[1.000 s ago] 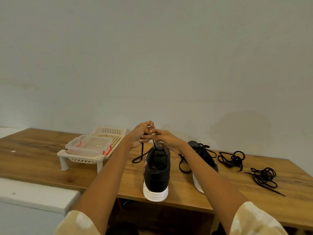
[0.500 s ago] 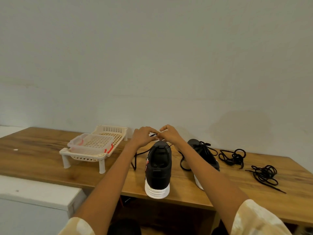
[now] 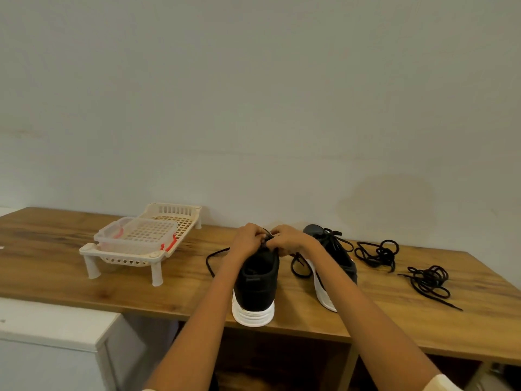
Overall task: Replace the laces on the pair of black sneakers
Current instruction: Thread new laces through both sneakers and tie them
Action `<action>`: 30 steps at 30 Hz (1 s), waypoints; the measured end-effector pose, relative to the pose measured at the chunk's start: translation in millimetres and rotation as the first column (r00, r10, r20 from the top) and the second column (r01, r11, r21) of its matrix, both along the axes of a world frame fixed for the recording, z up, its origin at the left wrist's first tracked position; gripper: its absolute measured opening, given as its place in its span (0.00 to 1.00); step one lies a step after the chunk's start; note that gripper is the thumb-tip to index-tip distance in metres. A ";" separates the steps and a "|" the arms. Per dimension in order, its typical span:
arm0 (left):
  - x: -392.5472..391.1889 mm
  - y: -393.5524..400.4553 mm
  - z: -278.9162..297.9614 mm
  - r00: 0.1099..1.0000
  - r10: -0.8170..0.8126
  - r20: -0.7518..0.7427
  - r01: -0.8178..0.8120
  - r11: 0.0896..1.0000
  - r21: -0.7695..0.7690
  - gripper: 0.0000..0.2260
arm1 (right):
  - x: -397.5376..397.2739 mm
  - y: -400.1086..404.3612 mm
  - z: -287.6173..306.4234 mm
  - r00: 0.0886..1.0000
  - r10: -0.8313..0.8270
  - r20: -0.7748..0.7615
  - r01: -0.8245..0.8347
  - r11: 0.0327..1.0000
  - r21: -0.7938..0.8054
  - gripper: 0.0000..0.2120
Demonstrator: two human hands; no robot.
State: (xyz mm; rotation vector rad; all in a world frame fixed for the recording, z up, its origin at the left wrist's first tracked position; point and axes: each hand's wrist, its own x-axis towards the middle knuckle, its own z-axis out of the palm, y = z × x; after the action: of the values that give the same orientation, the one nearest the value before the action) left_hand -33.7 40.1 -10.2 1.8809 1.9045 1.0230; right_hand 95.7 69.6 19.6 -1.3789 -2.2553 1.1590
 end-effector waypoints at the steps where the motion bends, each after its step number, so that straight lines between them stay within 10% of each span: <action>1: 0.1 0.0 -1.5 1.000 -0.007 0.011 0.007 1.000 -0.012 0.11 | 5.3 0.7 -0.9 0.997 -0.017 -0.072 0.015 0.999 -0.033 0.09; 6: 0.8 4.1 -6.8 0.990 0.014 0.140 -0.012 1.000 -0.010 0.08 | 31.2 6.0 -15.6 0.929 -0.159 -0.334 0.124 0.984 -0.124 0.07; 23: 14.7 10.0 -18.1 0.945 0.180 0.273 -0.204 0.977 0.063 0.04 | 30.6 0.4 -19.3 0.900 -0.150 -0.409 0.122 0.988 -0.094 0.04; 27: 6.4 11.4 -21.1 0.952 0.117 0.282 -0.151 0.984 0.100 0.08 | 28.5 6.3 -21.8 0.892 -0.162 -0.422 0.111 0.983 -0.143 0.23; 30: -2.1 13.1 -21.5 0.953 0.019 0.301 -0.053 0.993 0.104 0.09 | 25.5 11.1 -18.1 0.902 -0.187 -0.388 0.137 0.979 -0.153 0.18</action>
State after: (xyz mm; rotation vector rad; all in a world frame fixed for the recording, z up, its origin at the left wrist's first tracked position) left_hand -35.8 53.1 -31.7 1.6377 1.7424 1.3654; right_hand 121.2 80.7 1.5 -1.2081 -1.7760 1.3927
